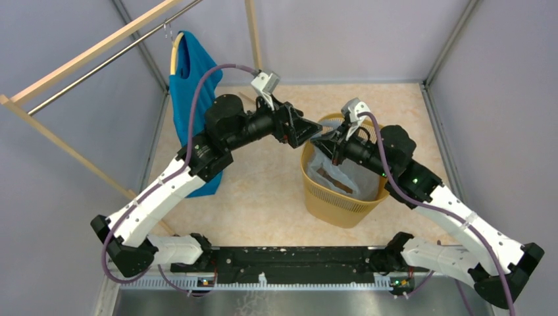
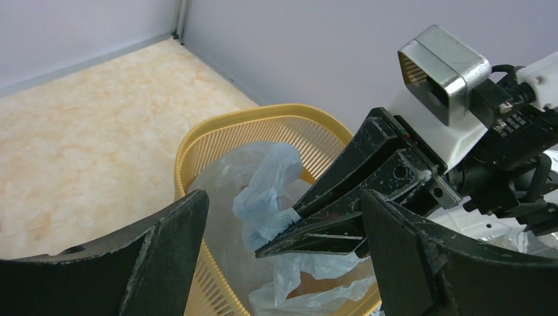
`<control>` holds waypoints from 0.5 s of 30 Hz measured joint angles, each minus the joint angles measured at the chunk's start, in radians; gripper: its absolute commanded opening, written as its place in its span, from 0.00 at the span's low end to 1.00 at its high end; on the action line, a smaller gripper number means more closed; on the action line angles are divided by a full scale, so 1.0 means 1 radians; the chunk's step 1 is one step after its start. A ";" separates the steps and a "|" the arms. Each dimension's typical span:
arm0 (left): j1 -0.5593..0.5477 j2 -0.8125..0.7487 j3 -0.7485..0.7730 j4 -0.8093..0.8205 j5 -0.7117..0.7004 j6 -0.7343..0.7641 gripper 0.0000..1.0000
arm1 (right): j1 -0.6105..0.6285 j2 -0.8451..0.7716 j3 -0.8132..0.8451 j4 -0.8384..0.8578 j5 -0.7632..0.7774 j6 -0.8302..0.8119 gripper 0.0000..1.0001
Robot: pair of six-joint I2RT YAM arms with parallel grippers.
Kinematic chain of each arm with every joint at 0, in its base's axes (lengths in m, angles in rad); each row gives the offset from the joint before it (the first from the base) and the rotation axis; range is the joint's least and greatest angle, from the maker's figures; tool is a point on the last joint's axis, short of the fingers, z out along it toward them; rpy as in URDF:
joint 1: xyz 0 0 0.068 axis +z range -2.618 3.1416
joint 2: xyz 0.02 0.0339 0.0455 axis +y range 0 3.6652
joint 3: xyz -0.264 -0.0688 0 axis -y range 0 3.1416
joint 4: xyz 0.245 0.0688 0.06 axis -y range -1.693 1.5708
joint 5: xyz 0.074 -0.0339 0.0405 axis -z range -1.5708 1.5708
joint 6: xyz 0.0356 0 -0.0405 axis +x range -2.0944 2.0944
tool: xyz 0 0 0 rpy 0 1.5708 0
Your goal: Put the trash bags into the trash bin
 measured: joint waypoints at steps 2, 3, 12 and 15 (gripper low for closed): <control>0.000 0.023 0.008 0.006 0.015 -0.014 0.81 | 0.000 0.000 0.000 0.000 -0.004 0.000 0.00; 0.000 0.032 0.010 0.005 0.014 -0.021 0.79 | 0.000 0.000 0.000 0.000 -0.006 0.000 0.00; 0.000 0.103 0.020 -0.009 0.012 -0.049 0.43 | 0.000 -0.018 0.000 -0.001 -0.010 0.007 0.00; 0.000 0.124 0.031 -0.014 0.027 -0.056 0.19 | 0.000 -0.024 0.000 -0.001 -0.010 0.008 0.00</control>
